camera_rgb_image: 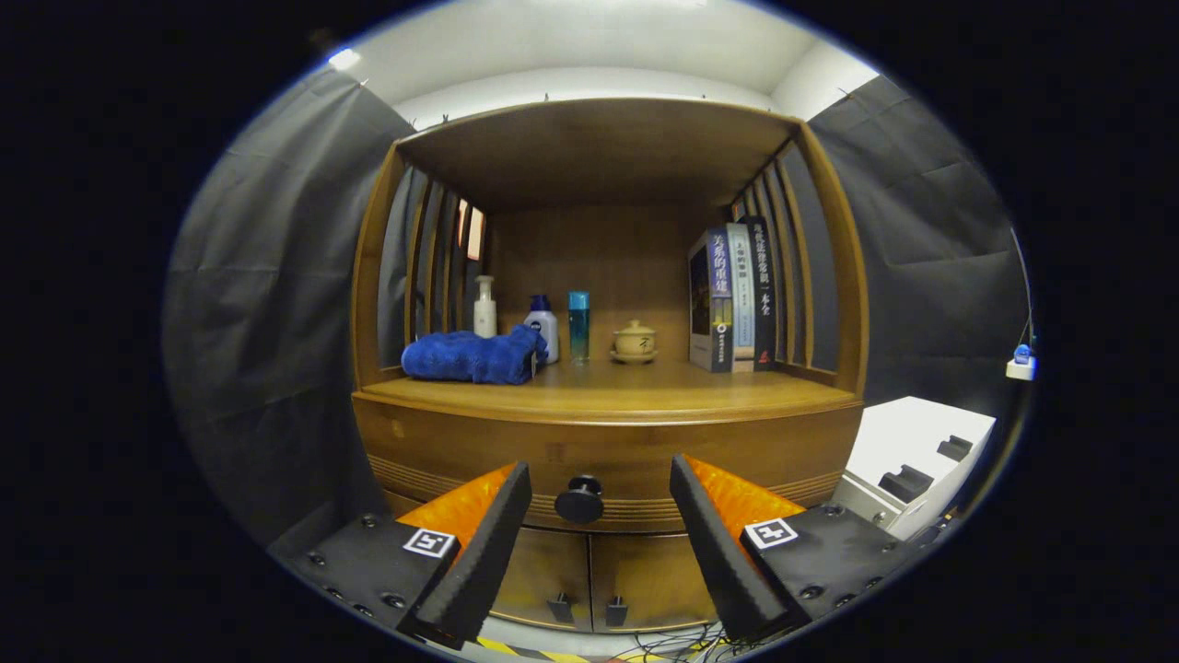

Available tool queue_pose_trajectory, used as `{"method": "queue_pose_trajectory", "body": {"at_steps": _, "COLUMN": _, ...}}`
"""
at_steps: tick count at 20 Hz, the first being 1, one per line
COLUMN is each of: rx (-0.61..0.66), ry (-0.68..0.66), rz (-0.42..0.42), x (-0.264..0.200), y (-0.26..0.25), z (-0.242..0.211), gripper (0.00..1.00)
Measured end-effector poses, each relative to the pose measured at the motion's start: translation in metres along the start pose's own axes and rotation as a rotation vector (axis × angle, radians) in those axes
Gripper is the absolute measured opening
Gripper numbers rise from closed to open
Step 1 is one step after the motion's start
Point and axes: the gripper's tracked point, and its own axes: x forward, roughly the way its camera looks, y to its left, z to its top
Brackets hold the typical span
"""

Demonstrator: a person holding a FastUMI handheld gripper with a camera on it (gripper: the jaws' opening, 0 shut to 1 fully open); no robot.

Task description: Pull open the drawer, take out the items inside it, and place them on the countertop above the cabinet.

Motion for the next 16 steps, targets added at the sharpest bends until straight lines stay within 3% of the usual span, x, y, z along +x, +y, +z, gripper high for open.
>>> {"method": "queue_pose_trajectory", "body": {"at_steps": 6, "rx": -0.011, "ry": 0.042, "rz": -0.015, "x": 0.046, "y": 0.017, "z": -0.028, "gripper": 0.98}}
{"method": "queue_pose_trajectory", "body": {"at_steps": 13, "rx": 0.075, "ry": 0.081, "rz": -0.073, "x": 0.081, "y": -0.003, "z": -0.051, "gripper": 0.76}}
{"method": "queue_pose_trajectory", "body": {"at_steps": 16, "rx": 0.002, "ry": 0.085, "rz": -0.061, "x": 0.079, "y": 0.003, "z": -0.056, "gripper": 0.64}}
